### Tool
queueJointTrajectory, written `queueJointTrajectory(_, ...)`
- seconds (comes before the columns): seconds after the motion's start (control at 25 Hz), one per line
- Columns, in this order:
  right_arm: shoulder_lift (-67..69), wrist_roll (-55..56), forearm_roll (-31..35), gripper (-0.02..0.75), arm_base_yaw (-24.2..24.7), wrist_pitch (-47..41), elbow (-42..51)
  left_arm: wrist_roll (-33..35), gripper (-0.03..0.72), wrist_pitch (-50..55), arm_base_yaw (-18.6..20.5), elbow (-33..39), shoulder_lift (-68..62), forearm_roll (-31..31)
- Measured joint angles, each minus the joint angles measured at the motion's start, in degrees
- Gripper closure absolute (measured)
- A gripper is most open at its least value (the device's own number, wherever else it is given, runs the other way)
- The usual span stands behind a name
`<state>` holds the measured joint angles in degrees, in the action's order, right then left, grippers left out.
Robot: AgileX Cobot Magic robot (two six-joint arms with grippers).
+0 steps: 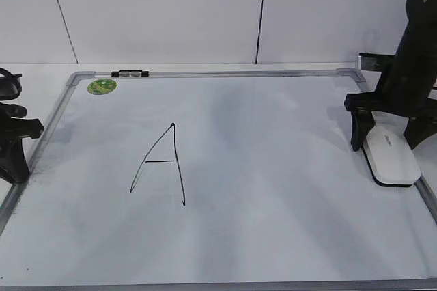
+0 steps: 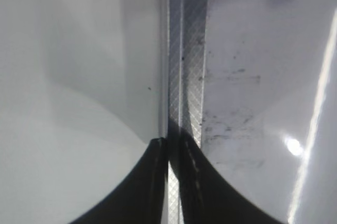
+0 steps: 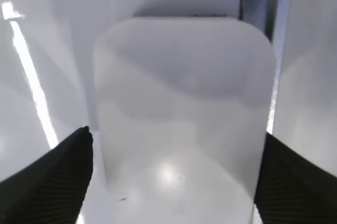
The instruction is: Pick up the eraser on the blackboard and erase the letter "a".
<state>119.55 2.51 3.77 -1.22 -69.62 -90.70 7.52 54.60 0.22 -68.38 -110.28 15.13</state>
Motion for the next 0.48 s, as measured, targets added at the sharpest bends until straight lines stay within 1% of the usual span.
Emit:
queueJointTrajectory(0.08,0.0,0.0,0.1,0.061,0.0,0.0,-0.1,0.0,0.574,0.7,0.0,-0.8,-0.3,0.0)
queueJointTrajectory(0.28,0.0,0.0,0.2,0.06,0.0,0.0,-0.2,0.0,0.344,3.8,0.0,-4.6,-0.4,-0.2)
queueJointTrajectory(0.36,0.0,-0.1,0.2,0.06,0.0,0.0,-0.2,0.0,0.296,4.8,0.0,-6.3,-0.4,-0.5)
queueJointTrajectory(0.48,0.0,-0.1,0.1,0.061,0.0,0.0,-0.7,0.0,0.271,7.1,0.0,-8.7,-0.4,-0.8)
